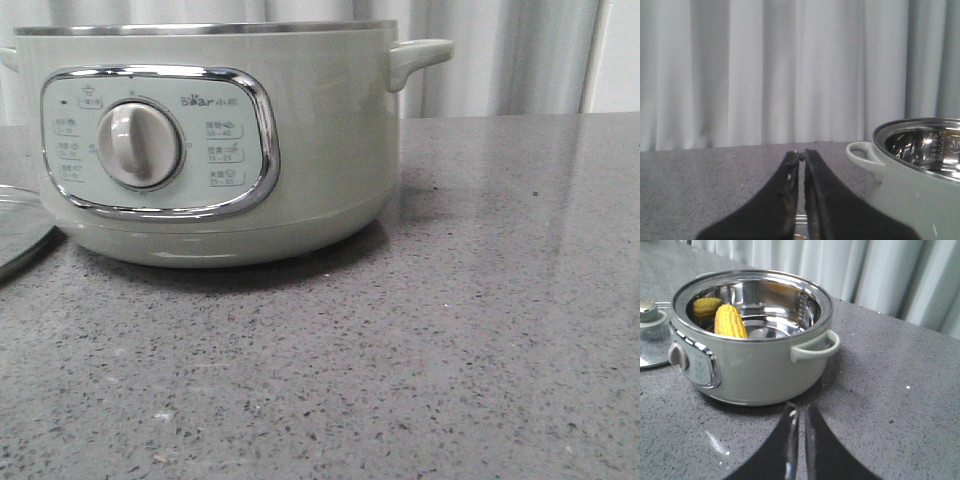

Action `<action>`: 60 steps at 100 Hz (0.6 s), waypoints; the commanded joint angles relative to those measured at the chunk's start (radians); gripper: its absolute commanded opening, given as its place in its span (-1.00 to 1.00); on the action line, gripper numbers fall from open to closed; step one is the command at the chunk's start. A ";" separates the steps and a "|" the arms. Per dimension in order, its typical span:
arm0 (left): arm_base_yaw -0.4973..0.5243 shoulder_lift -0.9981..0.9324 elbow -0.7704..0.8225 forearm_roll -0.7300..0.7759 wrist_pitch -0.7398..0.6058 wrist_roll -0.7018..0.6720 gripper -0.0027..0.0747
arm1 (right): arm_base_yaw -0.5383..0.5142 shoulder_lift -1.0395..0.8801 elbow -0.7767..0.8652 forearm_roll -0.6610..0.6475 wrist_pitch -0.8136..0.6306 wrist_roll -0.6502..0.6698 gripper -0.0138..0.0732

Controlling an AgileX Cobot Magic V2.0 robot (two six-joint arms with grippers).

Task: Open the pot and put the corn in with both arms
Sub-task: 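Lower the corn into the pot and open the right gripper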

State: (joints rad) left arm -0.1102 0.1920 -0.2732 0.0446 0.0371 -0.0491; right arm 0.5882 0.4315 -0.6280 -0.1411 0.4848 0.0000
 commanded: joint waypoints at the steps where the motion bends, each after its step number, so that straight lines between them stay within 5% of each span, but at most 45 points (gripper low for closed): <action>1: -0.001 0.011 -0.015 -0.020 -0.065 -0.009 -0.98 | -0.004 -0.118 0.044 -0.018 -0.091 -0.012 -0.82; 30: -0.001 0.011 0.004 -0.020 -0.058 -0.009 -0.98 | -0.023 -0.468 0.188 -0.147 -0.075 -0.012 -0.82; 60: -0.001 0.011 0.004 -0.020 -0.058 -0.009 -0.98 | -0.025 -0.447 0.190 -0.177 -0.068 -0.012 -0.82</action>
State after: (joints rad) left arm -0.1102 0.1920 -0.2421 0.0332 0.0508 -0.0491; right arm 0.5705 -0.0112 -0.4149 -0.2932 0.4918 0.0000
